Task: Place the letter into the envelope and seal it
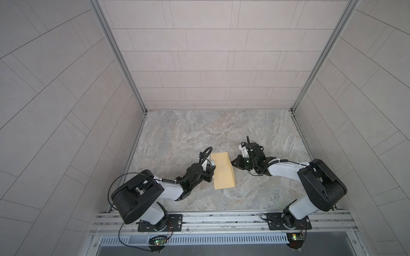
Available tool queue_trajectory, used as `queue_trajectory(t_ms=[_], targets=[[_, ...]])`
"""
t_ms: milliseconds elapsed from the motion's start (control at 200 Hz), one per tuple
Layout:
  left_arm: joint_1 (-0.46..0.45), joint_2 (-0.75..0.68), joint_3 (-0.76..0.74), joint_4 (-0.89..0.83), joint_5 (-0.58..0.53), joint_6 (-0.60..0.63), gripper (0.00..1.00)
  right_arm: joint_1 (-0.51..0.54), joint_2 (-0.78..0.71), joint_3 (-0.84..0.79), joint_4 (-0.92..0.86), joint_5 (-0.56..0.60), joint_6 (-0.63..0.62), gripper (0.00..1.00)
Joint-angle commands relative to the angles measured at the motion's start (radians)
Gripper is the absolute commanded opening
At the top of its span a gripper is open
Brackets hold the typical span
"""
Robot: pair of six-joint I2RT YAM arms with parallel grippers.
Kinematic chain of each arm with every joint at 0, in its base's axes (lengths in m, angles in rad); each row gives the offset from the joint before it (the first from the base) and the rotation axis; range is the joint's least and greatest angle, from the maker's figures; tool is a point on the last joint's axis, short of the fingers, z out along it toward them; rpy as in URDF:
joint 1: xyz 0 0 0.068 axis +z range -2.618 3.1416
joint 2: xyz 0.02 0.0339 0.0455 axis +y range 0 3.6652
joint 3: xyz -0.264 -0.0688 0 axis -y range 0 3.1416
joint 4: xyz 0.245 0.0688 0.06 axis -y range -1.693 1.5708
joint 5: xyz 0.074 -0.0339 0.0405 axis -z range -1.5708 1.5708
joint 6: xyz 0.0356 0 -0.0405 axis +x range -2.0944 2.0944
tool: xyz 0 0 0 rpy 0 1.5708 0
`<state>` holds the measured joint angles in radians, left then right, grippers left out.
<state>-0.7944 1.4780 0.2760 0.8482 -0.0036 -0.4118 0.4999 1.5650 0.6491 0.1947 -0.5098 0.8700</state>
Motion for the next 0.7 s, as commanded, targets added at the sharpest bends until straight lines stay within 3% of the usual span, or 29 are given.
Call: queue_trajectory(t_ms=[0, 690], targets=[[-0.006, 0.015, -0.009, 0.029, -0.010, -0.002, 0.00, 0.026, 0.032, 0.020, 0.034, 0.006, 0.029, 0.00], [-0.007, 0.035, -0.008, 0.041, -0.013, -0.004, 0.00, 0.102, 0.176, 0.063, 0.088, 0.011, 0.058, 0.00]])
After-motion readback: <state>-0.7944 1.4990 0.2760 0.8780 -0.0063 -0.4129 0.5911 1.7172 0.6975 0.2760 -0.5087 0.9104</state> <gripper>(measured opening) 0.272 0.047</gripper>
